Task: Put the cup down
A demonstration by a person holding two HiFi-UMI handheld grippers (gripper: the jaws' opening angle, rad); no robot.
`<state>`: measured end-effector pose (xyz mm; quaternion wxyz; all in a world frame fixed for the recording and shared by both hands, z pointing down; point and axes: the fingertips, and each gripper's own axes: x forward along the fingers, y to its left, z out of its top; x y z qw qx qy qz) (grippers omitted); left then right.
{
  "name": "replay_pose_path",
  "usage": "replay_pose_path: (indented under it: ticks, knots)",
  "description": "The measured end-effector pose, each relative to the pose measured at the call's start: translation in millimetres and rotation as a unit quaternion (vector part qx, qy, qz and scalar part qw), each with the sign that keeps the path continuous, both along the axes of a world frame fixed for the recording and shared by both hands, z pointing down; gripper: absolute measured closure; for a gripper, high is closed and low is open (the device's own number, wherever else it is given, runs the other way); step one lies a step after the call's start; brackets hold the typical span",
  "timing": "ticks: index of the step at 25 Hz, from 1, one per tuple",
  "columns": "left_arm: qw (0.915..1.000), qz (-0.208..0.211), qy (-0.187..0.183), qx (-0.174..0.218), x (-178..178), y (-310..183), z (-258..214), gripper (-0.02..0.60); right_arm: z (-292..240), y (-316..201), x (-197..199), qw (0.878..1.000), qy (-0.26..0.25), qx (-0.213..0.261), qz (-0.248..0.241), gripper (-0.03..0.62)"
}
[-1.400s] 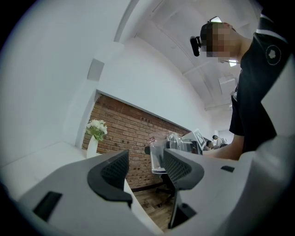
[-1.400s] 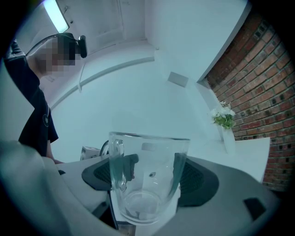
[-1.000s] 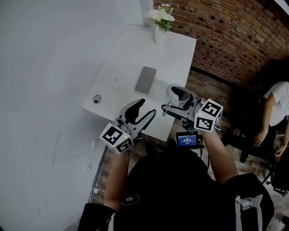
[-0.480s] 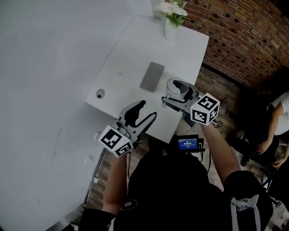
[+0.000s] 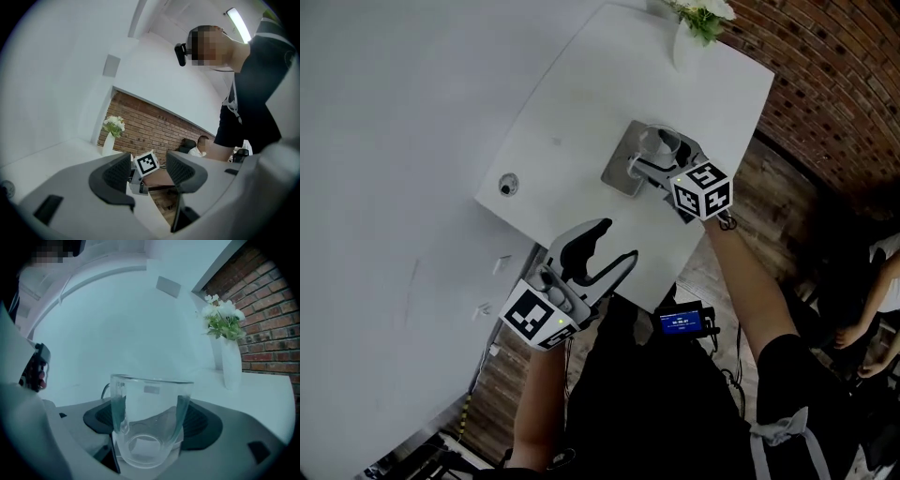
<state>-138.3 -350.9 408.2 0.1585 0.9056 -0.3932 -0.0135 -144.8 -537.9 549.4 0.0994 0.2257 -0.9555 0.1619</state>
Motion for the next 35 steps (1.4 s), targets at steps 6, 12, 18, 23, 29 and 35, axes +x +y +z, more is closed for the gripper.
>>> replay_pose_path:
  ticks: [6,12,18,23,29,35]
  knots:
    - [0.9992,-0.032,0.019,-0.012,-11,-5,8,0.351,32,-44,-33,0.998,0.049,0.039,0.007,0.204]
    - [0.9972,-0.052,0.045,-0.029,-28,-9,20,0.351,44,-64,-50,0.994,0.076,0.082,0.007,0.204]
    - [0.9976,-0.049,0.041,-0.028,-29,-12,18,0.351,46,-53,-47,0.987,0.101,0.122,-0.005,0.204]
    - [0.9980,-0.040,0.040,-0.029,-27,-14,18,0.351,50,-41,-45,0.982,0.125,0.138,-0.024,0.204]
    - [0.9986,-0.035,0.033,-0.022,-20,-14,15,0.351,59,-42,-39,0.985,0.135,0.108,-0.025,0.204]
    - [0.9988,-0.032,0.033,-0.017,-20,-10,12,0.351,70,-35,-9,0.989,0.136,0.059,0.004,0.204]
